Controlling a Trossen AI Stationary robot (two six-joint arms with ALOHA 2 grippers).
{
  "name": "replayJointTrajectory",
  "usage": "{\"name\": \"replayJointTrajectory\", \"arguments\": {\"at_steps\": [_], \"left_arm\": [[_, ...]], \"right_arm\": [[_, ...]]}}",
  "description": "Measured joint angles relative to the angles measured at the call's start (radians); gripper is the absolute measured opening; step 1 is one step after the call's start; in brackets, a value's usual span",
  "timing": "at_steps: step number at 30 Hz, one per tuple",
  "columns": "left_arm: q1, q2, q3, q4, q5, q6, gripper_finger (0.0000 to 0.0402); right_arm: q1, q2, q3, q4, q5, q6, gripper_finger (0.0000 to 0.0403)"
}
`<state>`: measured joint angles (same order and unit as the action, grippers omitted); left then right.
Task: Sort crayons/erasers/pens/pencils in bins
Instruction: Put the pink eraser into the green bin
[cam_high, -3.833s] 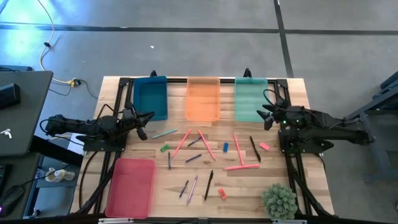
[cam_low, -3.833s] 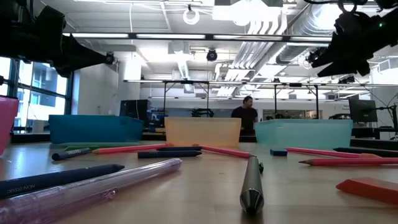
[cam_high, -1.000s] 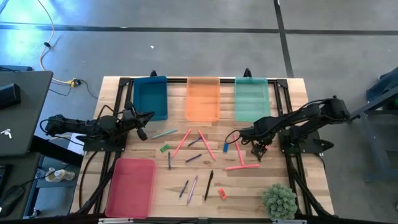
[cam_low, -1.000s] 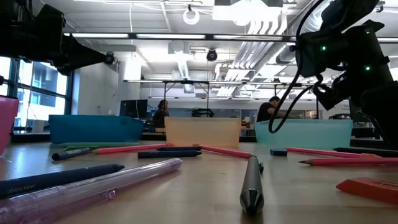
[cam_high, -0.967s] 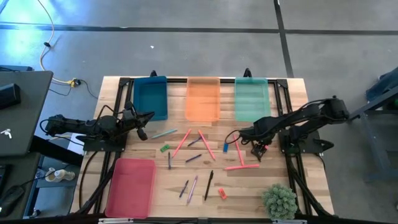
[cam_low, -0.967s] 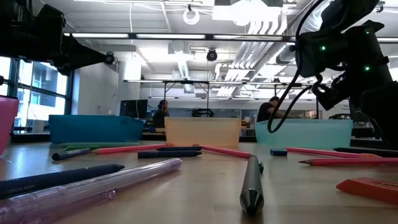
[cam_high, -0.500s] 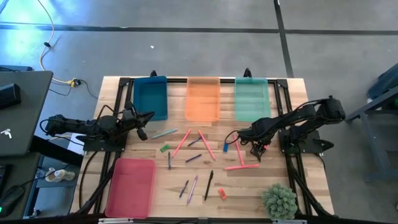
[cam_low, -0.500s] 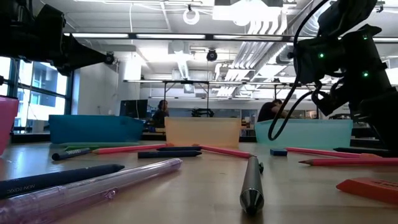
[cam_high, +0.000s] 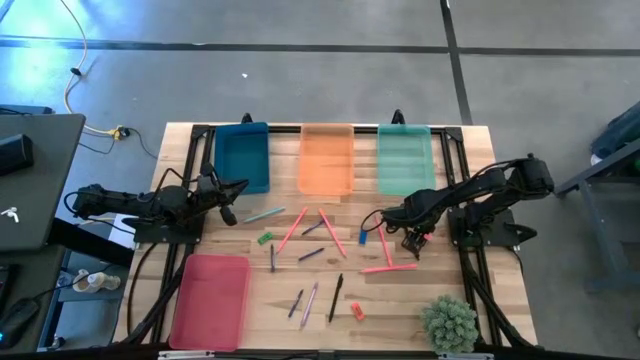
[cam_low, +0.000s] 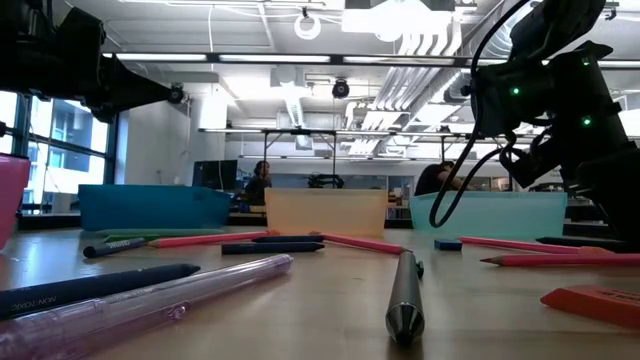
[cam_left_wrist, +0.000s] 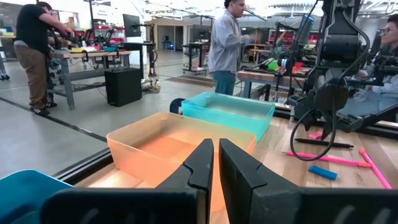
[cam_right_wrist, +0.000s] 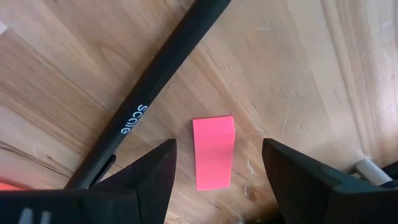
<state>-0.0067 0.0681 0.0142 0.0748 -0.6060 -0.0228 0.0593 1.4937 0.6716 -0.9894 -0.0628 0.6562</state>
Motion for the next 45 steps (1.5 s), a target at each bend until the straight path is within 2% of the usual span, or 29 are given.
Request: {"name": "replayJointTrajectory", "arguments": {"at_steps": [8,17,37,45], "left_arm": [[0.000,0.000,0.000,0.000,0.000,0.000,0.0017],[0.000,0.000,0.000,0.000,0.000,-0.001,0.0017],[0.000,0.000,0.000,-0.001,0.000,-0.001,0.0017],[0.000,0.000,0.000,-0.001,0.000,0.000,0.0017]], "right_arm": [[-0.003,-0.014,-0.078,0.088,-0.068,0.016,0.0206],[0.000,-0.040,-0.086,0.098,-0.067,0.015,0.0169],[-0.002,-0.039,-0.088,0.101,-0.077,0.062,0.0056],[0.000,-0.073,-0.089,0.093,-0.055,0.061,0.0049]]}}
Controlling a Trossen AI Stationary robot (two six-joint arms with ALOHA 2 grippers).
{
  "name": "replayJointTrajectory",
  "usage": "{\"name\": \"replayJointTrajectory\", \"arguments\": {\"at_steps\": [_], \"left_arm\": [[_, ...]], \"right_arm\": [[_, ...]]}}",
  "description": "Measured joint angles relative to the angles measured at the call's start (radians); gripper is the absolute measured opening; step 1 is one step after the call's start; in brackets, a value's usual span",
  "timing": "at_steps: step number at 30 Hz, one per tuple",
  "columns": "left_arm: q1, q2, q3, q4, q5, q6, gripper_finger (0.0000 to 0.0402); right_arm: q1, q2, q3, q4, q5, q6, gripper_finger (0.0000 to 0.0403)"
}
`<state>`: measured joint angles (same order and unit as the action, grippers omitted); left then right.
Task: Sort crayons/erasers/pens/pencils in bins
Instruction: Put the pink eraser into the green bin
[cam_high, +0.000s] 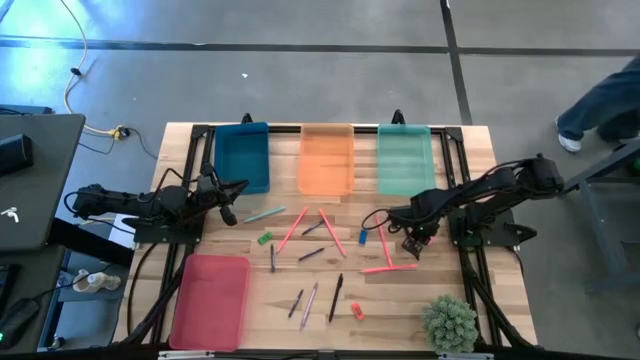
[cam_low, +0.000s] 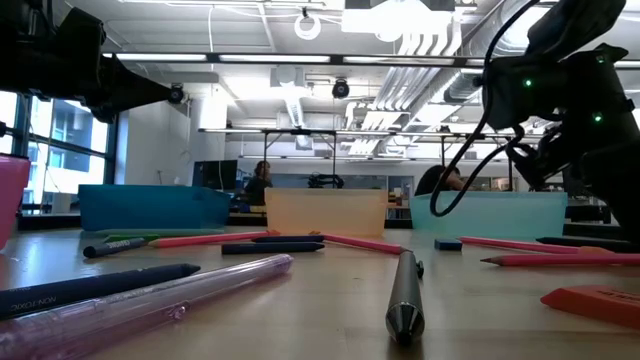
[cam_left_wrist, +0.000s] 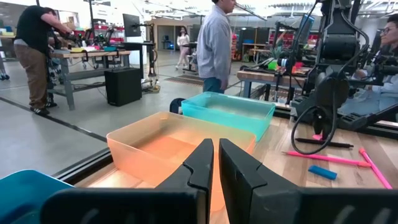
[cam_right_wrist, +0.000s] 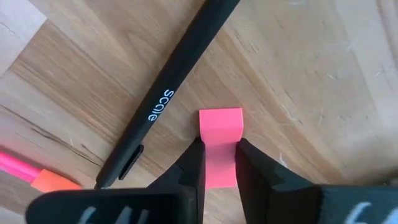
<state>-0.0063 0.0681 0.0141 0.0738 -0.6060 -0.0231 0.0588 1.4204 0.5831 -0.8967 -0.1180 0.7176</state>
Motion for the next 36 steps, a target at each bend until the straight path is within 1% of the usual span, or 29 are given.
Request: {"name": "replayJointTrajectory", "arguments": {"at_steps": [3,5,7,15,19,23,25,28,31,34,36], "left_arm": [[0.000,0.000,0.000,-0.002,0.000,0.000,0.0017],[0.000,0.000,0.000,-0.002,0.000,0.000,0.0017],[0.000,0.000,0.000,-0.002,0.000,0.000,0.0017],[0.000,0.000,0.000,-0.002,0.000,0.000,0.0017],[0.000,0.000,0.000,-0.002,0.000,0.000,0.0017],[0.000,0.000,0.000,-0.002,0.000,0.000,0.0017],[0.000,0.000,0.000,-0.002,0.000,0.000,0.0017],[0.000,0.000,0.000,-0.002,0.000,0.000,0.0017],[0.000,0.000,0.000,-0.002,0.000,0.000,0.0017],[0.000,0.000,0.000,-0.002,0.000,0.000,0.0017],[0.000,0.000,0.000,-0.002,0.000,0.000,0.0017]], "right_arm": [[0.001,-0.041,-0.002,-0.003,0.009,0.006,0.0048],[-0.001,-0.069,-0.004,-0.008,0.068,0.008,0.0048],[-0.003,-0.101,-0.004,-0.008,0.098,0.013,0.0048],[-0.006,-0.231,-0.002,-0.005,0.139,0.066,0.0048],[-0.007,-0.310,0.000,0.056,0.200,0.071,0.0048],[-0.024,-0.397,0.002,0.162,0.280,0.055,0.0048],[-0.042,-0.439,0.003,0.221,0.334,0.017,0.0048],[-0.084,-0.492,0.003,0.323,0.448,-0.068,0.0048],[-0.146,-0.525,0.004,0.427,0.599,-0.157,0.0048],[-0.215,-0.532,0.005,0.519,0.803,-0.241,0.0048],[-0.261,-0.527,0.005,0.557,0.903,-0.295,0.0048]]}}
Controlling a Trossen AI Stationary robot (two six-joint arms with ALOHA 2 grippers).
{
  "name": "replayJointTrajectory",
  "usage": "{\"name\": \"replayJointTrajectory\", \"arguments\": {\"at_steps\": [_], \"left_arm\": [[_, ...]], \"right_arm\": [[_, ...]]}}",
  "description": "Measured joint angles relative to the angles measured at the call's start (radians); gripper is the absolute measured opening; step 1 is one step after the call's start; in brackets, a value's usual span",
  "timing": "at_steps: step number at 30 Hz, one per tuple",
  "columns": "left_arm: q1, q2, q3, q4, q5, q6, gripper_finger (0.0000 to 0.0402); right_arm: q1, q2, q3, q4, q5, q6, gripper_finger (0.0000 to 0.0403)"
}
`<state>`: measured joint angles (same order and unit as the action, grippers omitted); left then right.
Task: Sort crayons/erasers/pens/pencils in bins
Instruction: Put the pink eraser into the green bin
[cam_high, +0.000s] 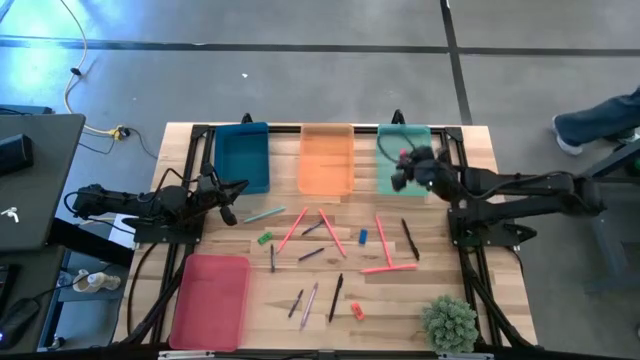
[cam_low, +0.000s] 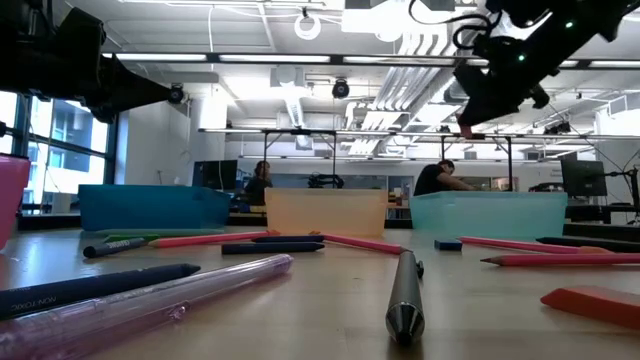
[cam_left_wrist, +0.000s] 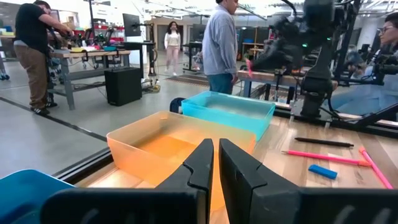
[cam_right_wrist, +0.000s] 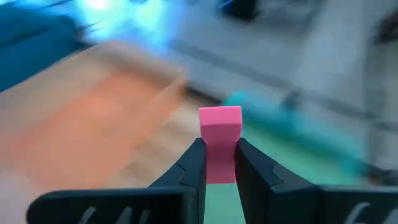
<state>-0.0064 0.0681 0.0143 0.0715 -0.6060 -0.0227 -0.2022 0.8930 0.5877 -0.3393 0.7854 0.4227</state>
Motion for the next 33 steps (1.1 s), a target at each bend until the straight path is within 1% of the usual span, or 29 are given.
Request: {"name": "replayJointTrajectory", "arguments": {"at_steps": [1,3,8,10,13,17,19,21,24,27,30,33], "left_arm": [[0.000,0.000,0.000,0.000,0.000,0.000,0.0017],[0.000,0.000,0.000,0.000,0.000,0.000,0.0017],[0.000,0.000,0.000,0.000,0.000,0.000,0.0017],[0.000,0.000,0.000,0.000,0.000,0.000,0.0017],[0.000,0.000,0.000,0.000,-0.002,0.000,0.0017],[0.000,0.000,0.000,0.000,-0.005,0.000,0.0017],[0.000,0.000,0.000,0.000,-0.005,0.020,0.0017],[0.000,0.000,0.000,0.000,-0.004,0.061,0.0020],[0.000,0.000,0.000,0.001,-0.004,0.093,0.0035],[0.000,0.000,0.000,0.001,-0.004,0.110,0.0062],[0.000,0.000,0.000,0.001,-0.004,0.113,0.0096],[0.000,0.000,0.000,0.002,-0.004,0.113,0.0133]], "right_arm": [[-0.023,0.005,0.000,0.016,0.022,-0.019,0.0048],[-0.072,0.016,0.000,0.024,0.023,-0.030,0.0048],[-0.156,0.094,0.000,0.025,-0.065,-0.003,0.0048],[-0.176,0.135,0.000,0.026,-0.105,0.002,0.0048],[-0.197,0.190,0.000,0.026,-0.142,0.053,0.0048],[-0.223,0.248,0.000,0.023,-0.219,0.095,0.0048],[-0.232,0.273,0.000,0.021,-0.243,0.103,0.0048],[-0.236,0.295,0.000,0.021,-0.244,0.104,0.0048],[-0.243,0.313,0.000,0.022,-0.245,0.104,0.0049],[-0.254,0.317,0.000,0.018,-0.241,0.136,0.0059],[-0.259,0.317,0.000,0.011,-0.241,0.146,0.0083],[-0.258,0.317,0.000,0.010,-0.243,0.168,0.0117]]}}
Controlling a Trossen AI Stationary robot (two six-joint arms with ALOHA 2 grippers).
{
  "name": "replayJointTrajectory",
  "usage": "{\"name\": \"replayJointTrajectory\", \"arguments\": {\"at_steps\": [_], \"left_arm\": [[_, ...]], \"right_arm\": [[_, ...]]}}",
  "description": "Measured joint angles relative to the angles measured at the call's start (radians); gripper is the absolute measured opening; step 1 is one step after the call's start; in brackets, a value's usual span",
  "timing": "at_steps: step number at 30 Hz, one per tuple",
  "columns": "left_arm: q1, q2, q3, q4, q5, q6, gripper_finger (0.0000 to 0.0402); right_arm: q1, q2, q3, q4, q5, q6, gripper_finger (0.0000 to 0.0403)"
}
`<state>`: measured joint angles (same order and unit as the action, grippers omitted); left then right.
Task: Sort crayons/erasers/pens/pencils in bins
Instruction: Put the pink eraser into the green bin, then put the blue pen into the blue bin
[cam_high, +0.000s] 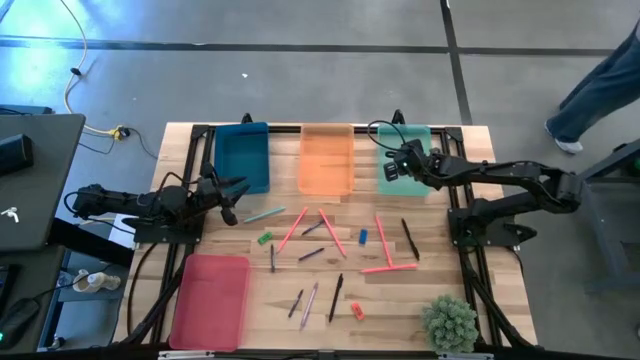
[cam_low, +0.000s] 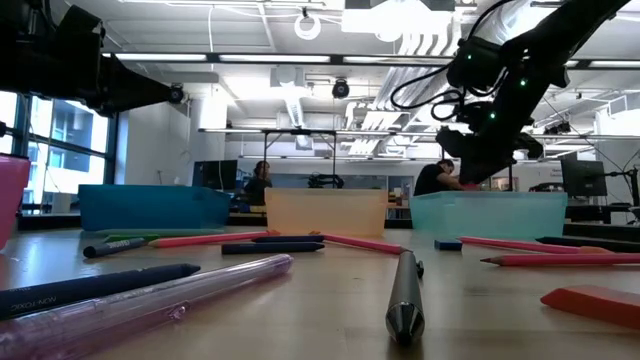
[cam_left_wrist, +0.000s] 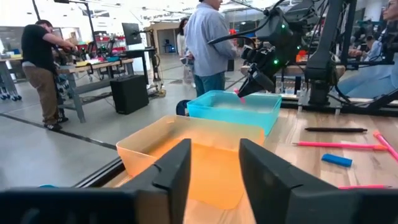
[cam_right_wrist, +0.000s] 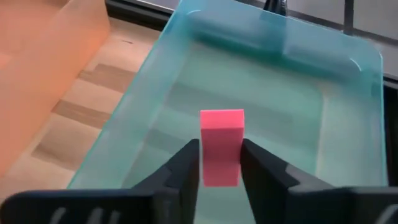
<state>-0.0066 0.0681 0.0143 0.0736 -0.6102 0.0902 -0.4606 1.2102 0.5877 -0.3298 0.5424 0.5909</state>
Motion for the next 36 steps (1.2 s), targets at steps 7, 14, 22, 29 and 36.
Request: {"name": "replayJointTrajectory", "arguments": {"at_steps": [7,14,22,29,36], "left_arm": [[0.000,0.000,0.000,0.017,0.000,0.006,0.0188],[0.000,0.000,0.000,0.041,0.001,0.025,0.0193],[0.001,0.018,0.073,0.057,0.020,0.065,0.0186],[0.001,0.139,0.236,-0.047,-0.012,0.067,0.0185],[0.035,0.349,0.444,-0.344,-0.054,-0.135,0.0185]], "right_arm": [[0.000,-0.007,0.000,-0.010,-0.047,0.028,0.0191],[0.000,-0.040,0.000,-0.010,-0.039,-0.019,0.0226],[0.000,-0.202,0.000,-0.010,0.006,-0.137,0.0222],[0.003,-0.280,0.000,-0.027,-0.007,-0.165,0.0222],[0.003,-0.282,0.000,-0.063,-0.052,-0.166,0.0222]]}}
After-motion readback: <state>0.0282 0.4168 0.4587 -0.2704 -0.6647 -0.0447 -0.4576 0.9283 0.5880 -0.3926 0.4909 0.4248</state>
